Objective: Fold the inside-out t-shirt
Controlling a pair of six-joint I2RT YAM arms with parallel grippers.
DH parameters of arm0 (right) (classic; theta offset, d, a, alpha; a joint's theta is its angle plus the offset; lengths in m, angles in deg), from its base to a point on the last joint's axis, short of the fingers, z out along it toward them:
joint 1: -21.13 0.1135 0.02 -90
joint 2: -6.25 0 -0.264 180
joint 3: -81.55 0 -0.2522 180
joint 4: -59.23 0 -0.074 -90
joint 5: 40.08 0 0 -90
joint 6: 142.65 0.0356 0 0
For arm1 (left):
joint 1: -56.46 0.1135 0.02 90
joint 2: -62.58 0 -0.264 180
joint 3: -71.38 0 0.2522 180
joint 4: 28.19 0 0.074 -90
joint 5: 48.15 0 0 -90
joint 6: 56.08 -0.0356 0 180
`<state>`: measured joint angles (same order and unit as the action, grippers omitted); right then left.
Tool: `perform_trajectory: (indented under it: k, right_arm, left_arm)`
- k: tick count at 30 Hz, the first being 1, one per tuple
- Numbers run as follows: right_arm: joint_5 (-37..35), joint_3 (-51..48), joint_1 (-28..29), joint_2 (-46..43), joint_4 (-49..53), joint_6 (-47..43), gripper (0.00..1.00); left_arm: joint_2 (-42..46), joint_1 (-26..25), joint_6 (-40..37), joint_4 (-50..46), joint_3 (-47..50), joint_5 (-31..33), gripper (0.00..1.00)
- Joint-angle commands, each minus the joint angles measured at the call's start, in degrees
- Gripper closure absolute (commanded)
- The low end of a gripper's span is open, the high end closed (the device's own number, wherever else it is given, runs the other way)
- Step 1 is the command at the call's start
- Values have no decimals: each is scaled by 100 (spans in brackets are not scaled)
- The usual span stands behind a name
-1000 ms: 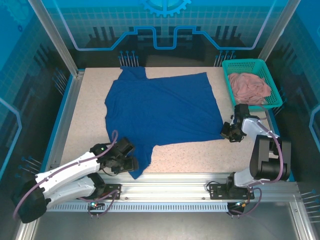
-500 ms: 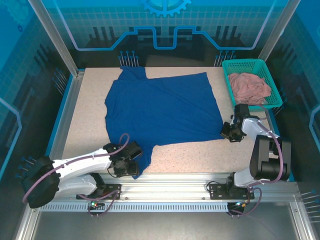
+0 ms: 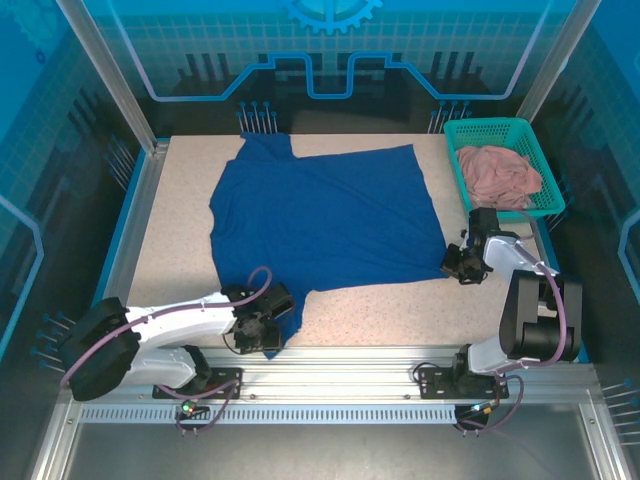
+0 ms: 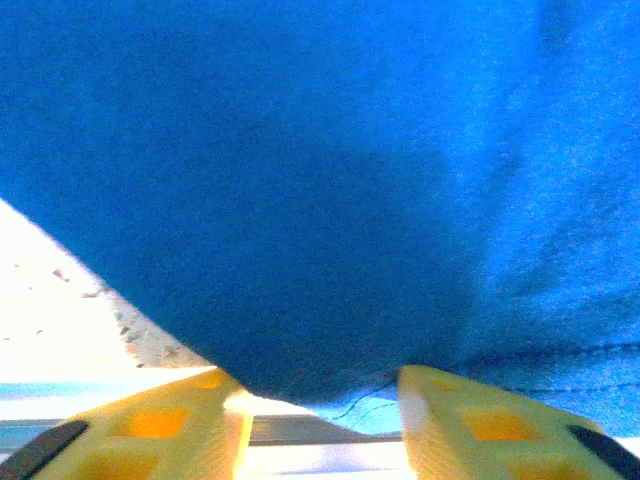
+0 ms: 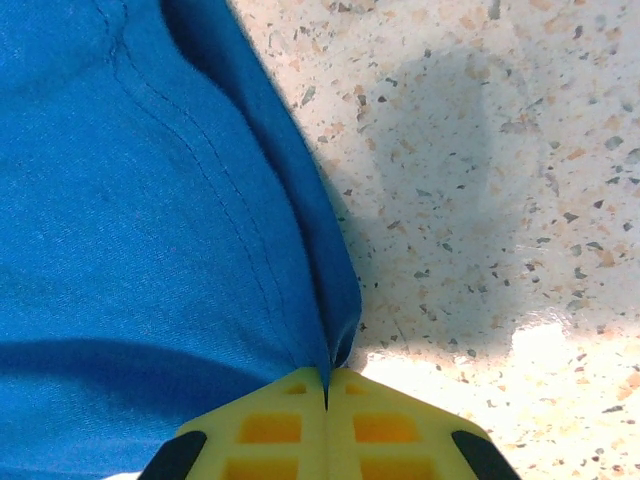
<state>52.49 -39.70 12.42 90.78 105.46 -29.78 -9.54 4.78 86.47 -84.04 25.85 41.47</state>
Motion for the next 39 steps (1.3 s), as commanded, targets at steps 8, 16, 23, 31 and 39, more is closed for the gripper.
perform_trajectory:
  k: [8,16,23,31,39]
  right_arm:
    - [145,-20,-110,-93,27,-77,94]
    - [147,7,-113,-129,38,-74,94]
    - [92,-62,-122,-227,28,-25,94]
    - [262,265,-122,-293,57,37,93]
    - [616,887,-122,156,-21,104,93]
  left_arm:
    - [122,-46,-14,182,-193,346,83]
    - [476,-29,-118,-370,-424,627,95]
    - [1235,487,-317,-994,-495,548,100]
    - [1933,2038,-1114,-961,-885,-161,100]
    - [1303,3350,-2209,-656,-1710,-506,100]
